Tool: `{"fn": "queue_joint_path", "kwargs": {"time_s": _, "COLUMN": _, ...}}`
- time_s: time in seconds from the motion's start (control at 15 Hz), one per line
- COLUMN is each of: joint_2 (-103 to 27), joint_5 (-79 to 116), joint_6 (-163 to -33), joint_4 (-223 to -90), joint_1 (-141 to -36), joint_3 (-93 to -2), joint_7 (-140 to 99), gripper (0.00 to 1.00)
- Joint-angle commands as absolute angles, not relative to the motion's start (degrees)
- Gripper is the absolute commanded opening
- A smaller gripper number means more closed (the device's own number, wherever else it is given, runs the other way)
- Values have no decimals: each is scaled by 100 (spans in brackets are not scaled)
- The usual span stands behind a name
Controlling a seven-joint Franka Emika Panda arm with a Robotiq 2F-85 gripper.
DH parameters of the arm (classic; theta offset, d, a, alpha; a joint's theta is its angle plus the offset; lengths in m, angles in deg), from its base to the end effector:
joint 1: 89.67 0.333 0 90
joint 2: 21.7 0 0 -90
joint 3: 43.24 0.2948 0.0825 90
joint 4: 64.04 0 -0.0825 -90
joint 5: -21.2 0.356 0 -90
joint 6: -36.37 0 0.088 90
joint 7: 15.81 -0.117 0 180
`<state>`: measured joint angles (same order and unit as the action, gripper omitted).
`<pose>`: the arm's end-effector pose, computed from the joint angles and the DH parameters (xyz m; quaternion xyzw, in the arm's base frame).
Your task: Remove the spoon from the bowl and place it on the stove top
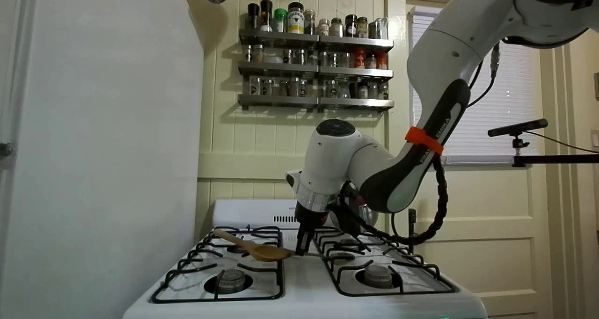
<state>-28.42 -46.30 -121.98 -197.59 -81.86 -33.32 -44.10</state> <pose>0.4741 0.1892 0.2975 0.8644 0.3978 0.2330 0.2007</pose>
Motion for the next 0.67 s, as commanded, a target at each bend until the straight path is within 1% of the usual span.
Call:
{"fn": "queue_joint_path", "kwargs": {"time_s": 0.0, "joint_2": -3027, "joint_5": -4881, "joint_6": -12343, "joint_4": -19676, "joint_1": -8179, "joint_3": -3363, "joint_7": -4657, "gripper": 31}}
{"fn": "queue_joint_path", "kwargs": {"time_s": 0.33, "joint_2": -2897, "joint_5": -4446, "joint_6": -12466, "joint_4": -19738, "joint_1": -8207, "joint_3": -3293, "joint_7": -4403, "gripper": 65}}
{"fn": "queue_joint_path", "kwargs": {"time_s": 0.4, "joint_2": -2830, "joint_5": -4323, "joint_6": -12498, "joint_4": -19755, "joint_1": -8205, "joint_3": -3266, "joint_7": -4321, "gripper": 73}}
{"fn": "queue_joint_path", "kwargs": {"time_s": 0.6, "joint_2": -2573, "joint_5": -3478, "joint_6": -13057, "joint_4": -19908, "joint_1": -8253, "joint_3": -3099, "joint_7": -3731, "gripper": 96}}
